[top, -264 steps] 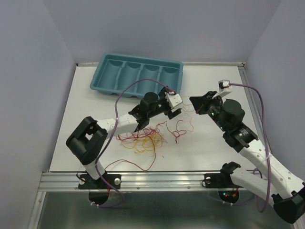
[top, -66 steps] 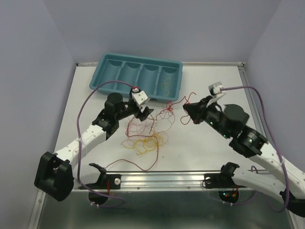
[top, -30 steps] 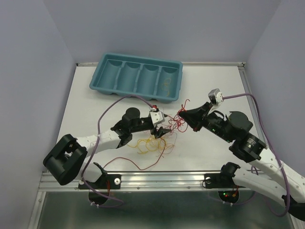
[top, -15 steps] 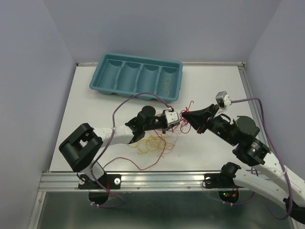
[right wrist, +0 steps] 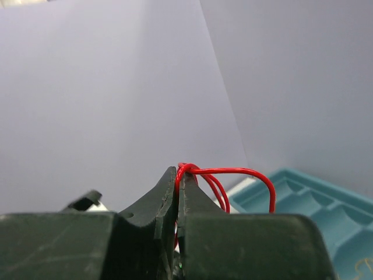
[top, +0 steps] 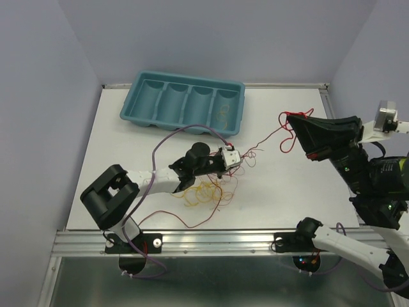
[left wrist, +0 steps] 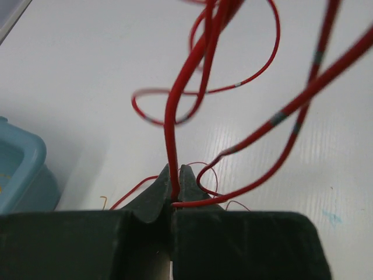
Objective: Untangle the cables
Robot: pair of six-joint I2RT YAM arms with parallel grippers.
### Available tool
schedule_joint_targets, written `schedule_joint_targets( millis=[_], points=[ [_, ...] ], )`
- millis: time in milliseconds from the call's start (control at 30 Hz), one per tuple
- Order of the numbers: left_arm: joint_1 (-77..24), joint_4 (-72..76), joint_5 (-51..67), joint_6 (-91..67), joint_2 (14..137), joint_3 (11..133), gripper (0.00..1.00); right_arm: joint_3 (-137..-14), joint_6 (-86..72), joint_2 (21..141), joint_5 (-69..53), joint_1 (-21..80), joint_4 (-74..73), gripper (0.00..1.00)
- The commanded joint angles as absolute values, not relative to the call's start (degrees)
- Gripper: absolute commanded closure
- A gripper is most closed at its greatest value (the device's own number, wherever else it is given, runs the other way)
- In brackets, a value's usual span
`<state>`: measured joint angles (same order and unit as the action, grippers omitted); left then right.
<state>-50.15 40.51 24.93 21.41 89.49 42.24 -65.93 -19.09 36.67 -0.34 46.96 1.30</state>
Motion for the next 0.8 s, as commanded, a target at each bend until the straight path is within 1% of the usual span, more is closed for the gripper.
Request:
schedule_joint_targets(
  millis=[0, 33, 167, 233, 333, 400, 467, 567, 600, 667, 700, 733, 767],
  points=[
    [-49.92, 41.4, 23.29, 23.03, 90.26, 42.63, 1.0, -75.92, -19.42, 39.72, 1.14, 47.29, 6.59, 0.99],
    [-49.92, 41.31, 23.2, 23.2, 90.44, 42.71, 1.0, -78.46, -19.6, 40.6, 1.32, 47.2, 6.5, 0.99],
    [-49.92, 40.96, 22.5, 23.99, 89.56, 42.19, 1.0, -80.85, -18.9, 42.54, 1.4, 47.2, 6.5, 0.99],
    [-49.92, 40.96, 21.72, 24.34, 90.52, 42.1, 1.0, -82.78, -18.11, 42.89, 4.54, 47.28, 7.03, 0.99],
    [-49.92, 40.34, 20.13, 24.7, 93.06, 42.97, 1.0, -89.45, -17.32, 44.9, 7.38, 47.29, 7.91, 0.99],
    [-49.92, 39.12, 19.6, 24.44, 93.43, 44.03, 1.0, -94.1, -17.84, 46.05, 7.21, 47.29, 7.91, 0.99],
    [-49.92, 38.67, 20.21, 24.08, 91.85, 44.21, 0.95, -95.27, -18.98, 47.19, 6.51, 47.29, 7.82, 0.99],
    [-49.92, 38.58, 21.35, 23.64, 86.41, 42.98, 0.88, -91.42, -20.48, 45.62, 6.41, 47.29, 7.3, 0.99],
    [-49.92, 37.8, 21.53, 23.64, 84.74, 42.63, 0.84, -89.58, -20.74, 44.83, 6.94, 47.2, 7.29, 0.99],
    [-49.92, 36.48, 22.41, 24.6, 80.08, 41.49, 0.71, -84.39, -20.22, 42.82, 9.48, 47.29, 7.29, 0.99],
    [-49.92, 35.34, 23.11, 25.04, 78.5, 40.53, 0.69, -83.07, -19.61, 42.37, 10.45, 47.2, 7.29, 1.0],
    [-49.92, 34.81, 23.29, 25.57, 75.53, 39.91, 0.62, -81.66, -19.25, 41.84, 12.55, 47.28, 7.38, 0.99],
    [-49.92, 34.54, 23.12, 26.27, 74.02, 39.21, 0.58, -79.65, -18.99, 41.49, 13.35, 47.29, 7.38, 0.99]
  ],
)
